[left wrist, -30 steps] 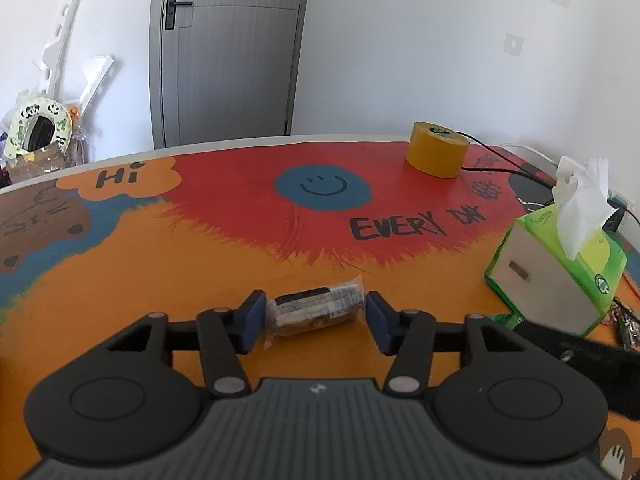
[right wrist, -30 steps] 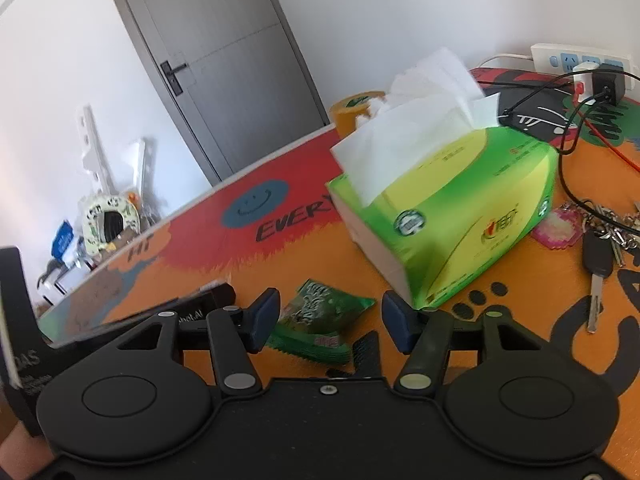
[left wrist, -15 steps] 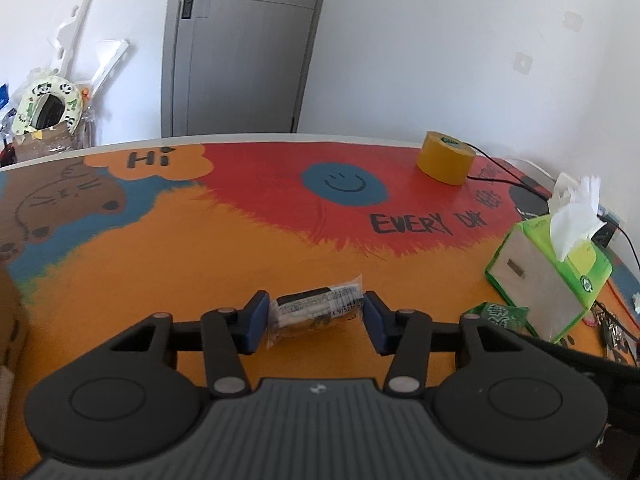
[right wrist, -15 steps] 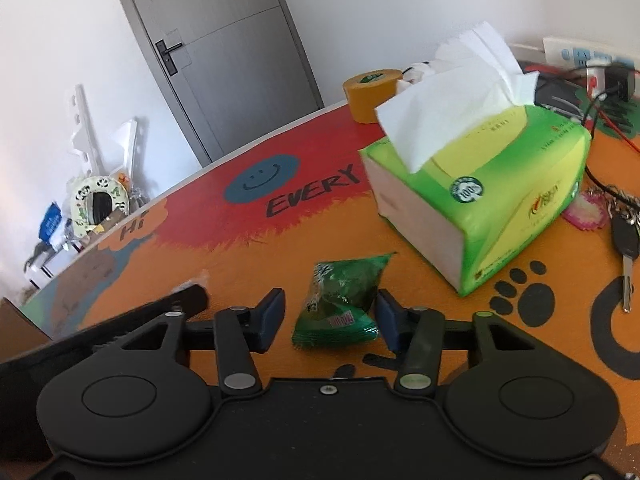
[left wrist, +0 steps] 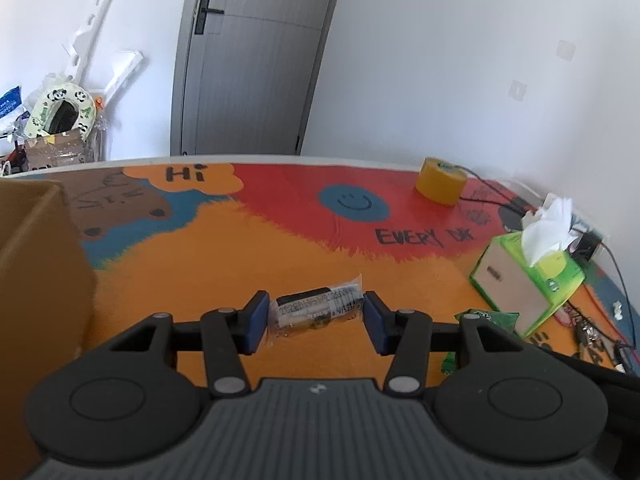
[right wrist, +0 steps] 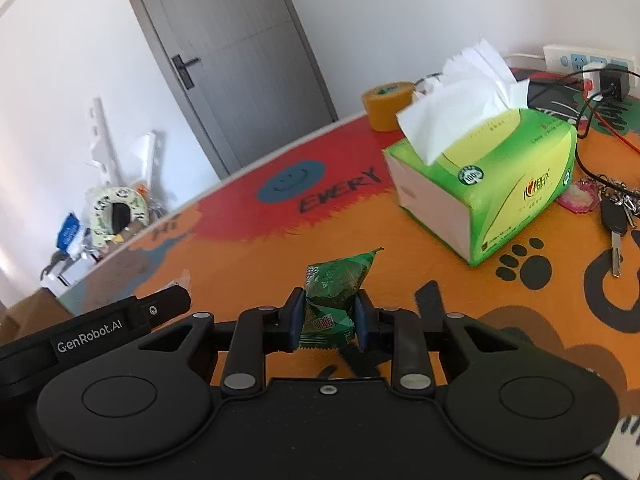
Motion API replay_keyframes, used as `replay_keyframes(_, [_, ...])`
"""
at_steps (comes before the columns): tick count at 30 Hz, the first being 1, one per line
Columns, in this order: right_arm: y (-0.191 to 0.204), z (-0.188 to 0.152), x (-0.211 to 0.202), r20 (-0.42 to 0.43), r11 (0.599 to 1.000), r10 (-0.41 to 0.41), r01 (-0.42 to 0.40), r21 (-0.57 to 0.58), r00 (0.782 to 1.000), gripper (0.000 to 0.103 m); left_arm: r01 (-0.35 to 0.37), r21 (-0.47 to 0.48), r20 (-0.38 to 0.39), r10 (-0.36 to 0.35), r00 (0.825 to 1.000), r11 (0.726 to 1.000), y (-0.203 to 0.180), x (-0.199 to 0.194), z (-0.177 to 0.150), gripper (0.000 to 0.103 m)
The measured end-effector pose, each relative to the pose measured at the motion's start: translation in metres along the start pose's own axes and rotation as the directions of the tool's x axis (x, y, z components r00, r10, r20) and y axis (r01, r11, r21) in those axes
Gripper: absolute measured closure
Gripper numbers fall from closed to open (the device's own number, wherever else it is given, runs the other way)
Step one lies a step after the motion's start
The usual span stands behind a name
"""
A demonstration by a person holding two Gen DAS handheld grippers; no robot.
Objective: Organize snacks
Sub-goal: 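Carry the snack bar and green candy bag over the box with both tools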
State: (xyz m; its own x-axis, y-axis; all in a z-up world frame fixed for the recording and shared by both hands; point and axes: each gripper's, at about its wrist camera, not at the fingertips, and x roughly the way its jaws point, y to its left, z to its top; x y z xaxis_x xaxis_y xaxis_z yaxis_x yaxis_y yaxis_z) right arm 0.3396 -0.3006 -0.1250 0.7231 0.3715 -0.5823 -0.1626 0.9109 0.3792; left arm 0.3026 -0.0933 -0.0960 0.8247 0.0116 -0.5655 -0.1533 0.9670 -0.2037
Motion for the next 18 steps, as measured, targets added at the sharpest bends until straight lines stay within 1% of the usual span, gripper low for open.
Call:
replay_keyframes(12, [0.031, -0.006, -0.053, 0.085, 0.995, 0.095, -0.093, -0.034, 0.992, 0.076, 0.012, 0.0, 0.102, -0.012, 0.995, 1.0, 0.016, -0.075, 0.004, 0.053])
replay_keyframes(18, [0.055, -0.009, -0.069, 0.112, 0.986, 0.156, -0.149, -0.067, 0.981, 0.076, -0.009, -0.006, 0.147, 0.009, 0.989, 1.0, 0.035, -0.113, 0.008, 0.053])
